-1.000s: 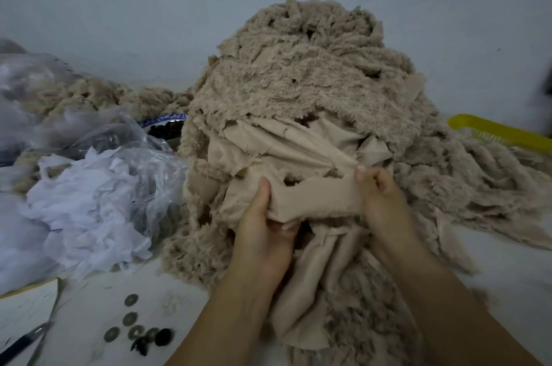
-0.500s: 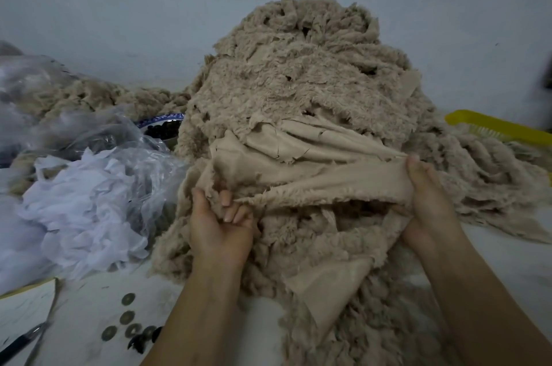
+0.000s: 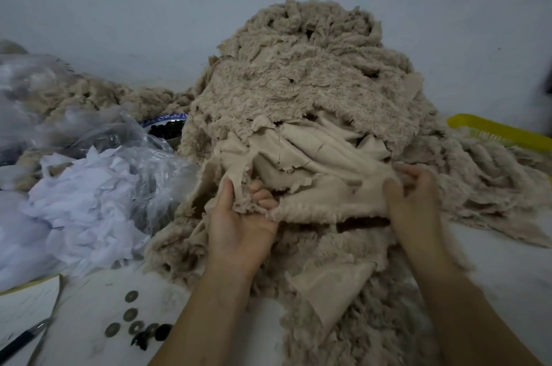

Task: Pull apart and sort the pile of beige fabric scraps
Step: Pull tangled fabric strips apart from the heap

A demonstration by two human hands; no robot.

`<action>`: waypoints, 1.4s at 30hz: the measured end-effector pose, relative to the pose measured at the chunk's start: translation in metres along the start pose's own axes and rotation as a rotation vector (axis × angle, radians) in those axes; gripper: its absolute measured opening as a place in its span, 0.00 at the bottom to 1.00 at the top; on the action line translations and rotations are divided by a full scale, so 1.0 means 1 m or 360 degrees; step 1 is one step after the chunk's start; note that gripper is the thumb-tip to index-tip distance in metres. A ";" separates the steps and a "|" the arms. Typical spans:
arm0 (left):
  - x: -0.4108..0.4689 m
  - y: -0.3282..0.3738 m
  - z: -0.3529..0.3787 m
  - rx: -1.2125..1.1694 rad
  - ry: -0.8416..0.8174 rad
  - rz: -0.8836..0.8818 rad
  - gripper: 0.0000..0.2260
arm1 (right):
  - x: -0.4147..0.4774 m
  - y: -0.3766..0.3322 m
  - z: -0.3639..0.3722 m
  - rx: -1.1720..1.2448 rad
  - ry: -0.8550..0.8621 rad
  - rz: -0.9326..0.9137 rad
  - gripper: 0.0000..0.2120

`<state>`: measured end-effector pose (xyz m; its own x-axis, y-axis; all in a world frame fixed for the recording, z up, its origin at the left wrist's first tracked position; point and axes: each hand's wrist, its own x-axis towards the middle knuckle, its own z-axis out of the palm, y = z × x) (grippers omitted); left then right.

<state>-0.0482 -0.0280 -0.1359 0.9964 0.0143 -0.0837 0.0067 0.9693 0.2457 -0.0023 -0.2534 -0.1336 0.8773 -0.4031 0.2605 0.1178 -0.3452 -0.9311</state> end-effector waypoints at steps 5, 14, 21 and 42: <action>-0.004 -0.012 0.005 -0.0006 -0.0161 -0.0131 0.15 | -0.043 -0.031 0.017 -0.0192 -0.0486 -0.0849 0.14; -0.002 0.014 0.001 -0.0124 -0.0068 0.0069 0.18 | -0.017 -0.003 0.011 -0.0475 -0.0468 -0.0843 0.12; -0.004 -0.015 0.011 0.0488 0.0010 -0.0069 0.37 | -0.019 -0.018 0.001 0.0533 -0.0910 0.0135 0.29; -0.007 -0.021 0.005 0.1454 -0.0071 0.0105 0.13 | 0.001 -0.010 0.012 0.1053 -0.0338 0.0274 0.13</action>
<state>-0.0553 -0.0493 -0.1355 0.9994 0.0347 -0.0097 -0.0048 0.3954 0.9185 0.0029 -0.2396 -0.1269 0.9725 -0.2089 0.1031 0.1680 0.3223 -0.9316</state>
